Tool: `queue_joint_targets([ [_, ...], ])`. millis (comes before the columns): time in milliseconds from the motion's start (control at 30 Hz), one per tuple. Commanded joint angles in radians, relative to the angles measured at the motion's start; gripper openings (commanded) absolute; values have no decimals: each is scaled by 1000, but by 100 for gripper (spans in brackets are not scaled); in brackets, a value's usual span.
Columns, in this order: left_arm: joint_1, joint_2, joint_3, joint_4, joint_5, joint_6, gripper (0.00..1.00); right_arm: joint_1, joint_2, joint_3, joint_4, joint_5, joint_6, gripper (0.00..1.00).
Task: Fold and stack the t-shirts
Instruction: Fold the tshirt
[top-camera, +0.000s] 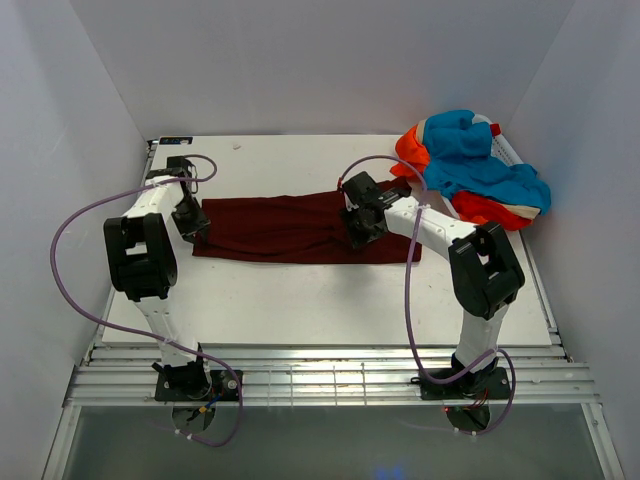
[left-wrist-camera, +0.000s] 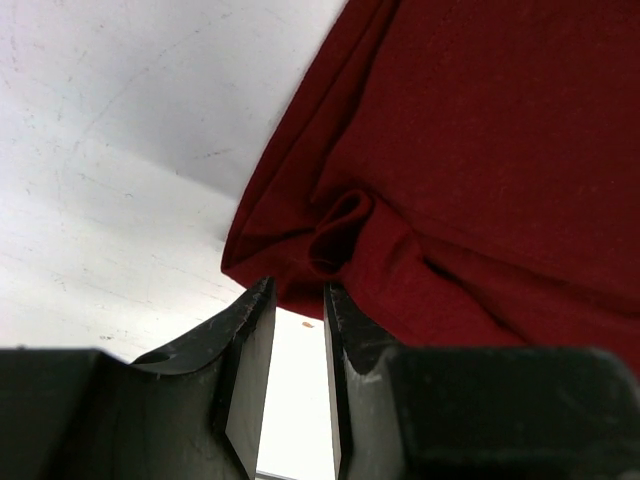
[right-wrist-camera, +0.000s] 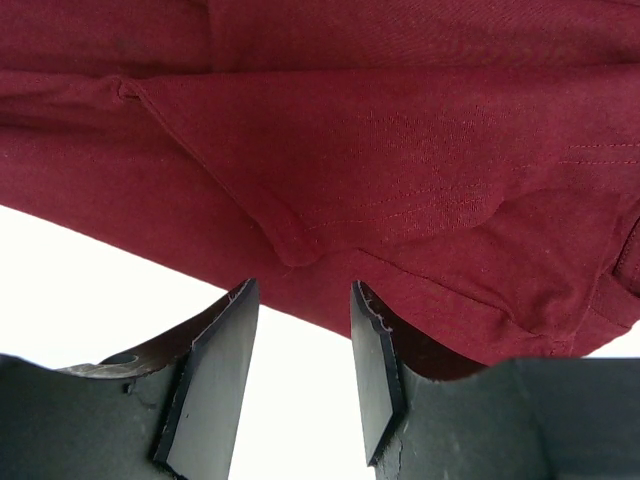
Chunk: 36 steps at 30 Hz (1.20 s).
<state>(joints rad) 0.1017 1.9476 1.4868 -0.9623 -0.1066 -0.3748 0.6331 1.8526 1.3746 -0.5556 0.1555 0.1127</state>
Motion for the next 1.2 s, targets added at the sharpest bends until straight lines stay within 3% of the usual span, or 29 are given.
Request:
queue_joint_targets([
  [0, -2, -58, -3, 23, 30, -3, 36, 10, 3, 35, 0, -4, 8, 48],
  [700, -2, -118, -48, 53, 44, -18, 37, 14, 66, 12, 26, -2, 4, 47],
  [800, -2, -134, -51, 56, 42, -18, 37, 14, 69, 7, 36, -10, 5, 40],
  [933, -2, -139, -57, 54, 44, -15, 38, 14, 72, 7, 42, -17, 4, 19],
  [1167, -2, -145, -69, 57, 42, -18, 37, 14, 69, 6, 39, -24, -1, 10],
])
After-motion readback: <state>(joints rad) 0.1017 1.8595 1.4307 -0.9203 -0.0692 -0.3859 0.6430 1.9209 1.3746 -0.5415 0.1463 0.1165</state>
